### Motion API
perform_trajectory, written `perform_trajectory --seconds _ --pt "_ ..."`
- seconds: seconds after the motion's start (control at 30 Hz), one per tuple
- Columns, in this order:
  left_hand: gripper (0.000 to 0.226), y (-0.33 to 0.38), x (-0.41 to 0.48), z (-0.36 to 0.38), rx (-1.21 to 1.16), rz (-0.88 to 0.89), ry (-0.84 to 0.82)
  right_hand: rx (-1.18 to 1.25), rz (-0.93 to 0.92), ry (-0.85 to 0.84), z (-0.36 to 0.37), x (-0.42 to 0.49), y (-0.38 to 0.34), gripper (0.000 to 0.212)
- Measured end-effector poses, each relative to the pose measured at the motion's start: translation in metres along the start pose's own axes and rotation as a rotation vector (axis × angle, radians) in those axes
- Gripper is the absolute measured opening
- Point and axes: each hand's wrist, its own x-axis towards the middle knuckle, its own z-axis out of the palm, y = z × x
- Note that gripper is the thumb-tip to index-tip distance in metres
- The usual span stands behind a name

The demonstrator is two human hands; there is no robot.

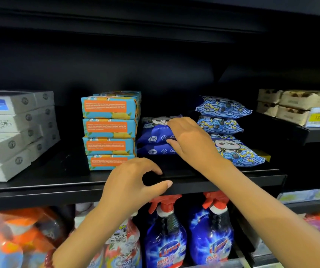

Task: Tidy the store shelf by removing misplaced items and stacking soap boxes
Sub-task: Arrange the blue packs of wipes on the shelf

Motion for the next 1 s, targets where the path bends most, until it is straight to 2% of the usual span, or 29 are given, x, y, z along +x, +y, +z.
perform_trajectory --seconds 0.1,0.17,0.23,0.33,0.43,0.53,0.7,0.87,1.0 --pt "0.035 0.001 -0.001 -0.001 0.003 -0.007 0.004 0.007 -0.008 0.106 -0.014 -0.01 0.0 0.044" --pt "0.04 0.001 -0.001 -0.001 0.009 -0.014 0.001 0.023 0.009 0.243 -0.026 -0.025 0.006 0.04" --pt "0.039 0.001 -0.001 -0.001 0.002 -0.022 -0.001 0.024 0.035 0.286 -0.036 -0.047 0.021 0.035" --pt "0.033 0.002 -0.002 0.0 -0.004 -0.025 0.015 0.005 0.148 0.158 -0.044 -0.078 0.049 0.041" --pt "0.045 0.002 -0.002 0.002 0.003 -0.043 0.023 0.001 0.247 -0.048 -0.044 -0.096 0.061 0.063" --pt "0.054 0.002 -0.002 0.003 -0.001 -0.052 0.028 0.007 0.249 -0.047 -0.043 -0.103 0.056 0.078" --pt "0.037 0.004 -0.003 0.001 -0.005 -0.056 0.025 0.03 0.15 0.019 -0.045 -0.114 0.051 0.083" --pt "0.043 0.005 -0.002 0.001 0.012 -0.053 0.018 -0.041 0.016 0.088 -0.046 -0.129 0.052 0.086" --pt "0.041 0.003 -0.003 0.0 0.016 -0.027 0.005 -0.065 -0.043 0.157 -0.046 -0.134 0.049 0.081"
